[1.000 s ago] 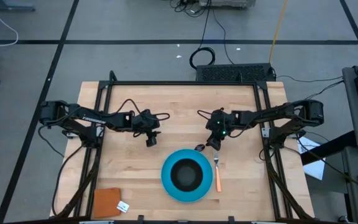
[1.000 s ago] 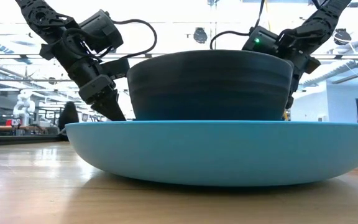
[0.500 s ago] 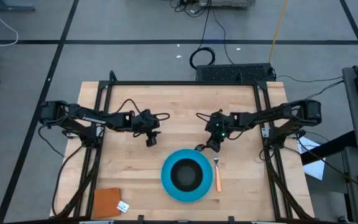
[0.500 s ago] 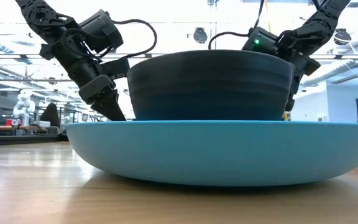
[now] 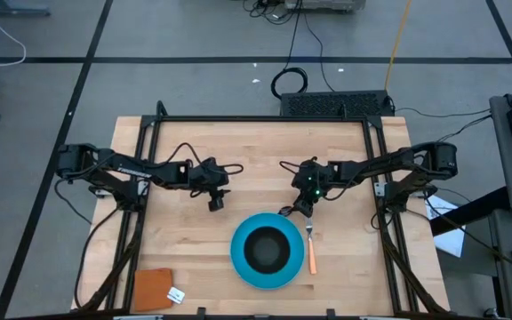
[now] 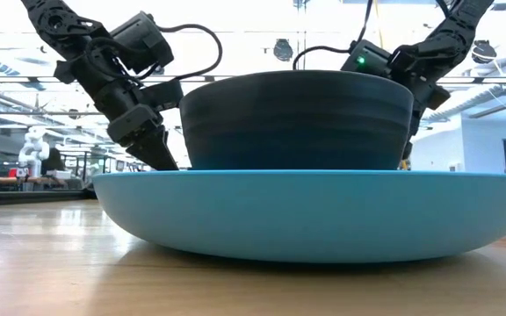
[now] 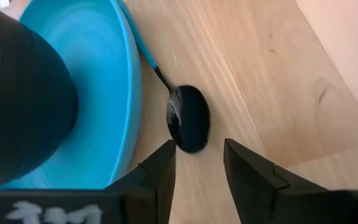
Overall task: Set table place
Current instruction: Put the blue spoon into the bowl
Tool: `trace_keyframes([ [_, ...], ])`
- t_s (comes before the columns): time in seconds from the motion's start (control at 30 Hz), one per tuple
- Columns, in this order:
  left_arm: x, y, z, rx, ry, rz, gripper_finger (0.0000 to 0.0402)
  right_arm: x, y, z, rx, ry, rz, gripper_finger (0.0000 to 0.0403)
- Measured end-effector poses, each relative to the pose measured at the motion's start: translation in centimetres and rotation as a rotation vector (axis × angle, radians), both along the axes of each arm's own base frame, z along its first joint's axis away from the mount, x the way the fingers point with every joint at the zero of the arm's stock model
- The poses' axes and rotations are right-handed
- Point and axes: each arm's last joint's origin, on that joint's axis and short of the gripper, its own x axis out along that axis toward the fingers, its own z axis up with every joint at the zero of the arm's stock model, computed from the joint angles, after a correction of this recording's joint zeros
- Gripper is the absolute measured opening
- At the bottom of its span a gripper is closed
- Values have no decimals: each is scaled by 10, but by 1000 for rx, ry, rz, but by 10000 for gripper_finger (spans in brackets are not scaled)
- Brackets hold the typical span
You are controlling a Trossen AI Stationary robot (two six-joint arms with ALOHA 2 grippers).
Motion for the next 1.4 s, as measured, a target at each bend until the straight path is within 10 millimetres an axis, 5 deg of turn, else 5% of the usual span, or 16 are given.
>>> trace_keyframes([
  [1.4, 0, -1, 0, 21, 6, -26, 179, 4, 5, 0, -33, -16, -25, 123],
])
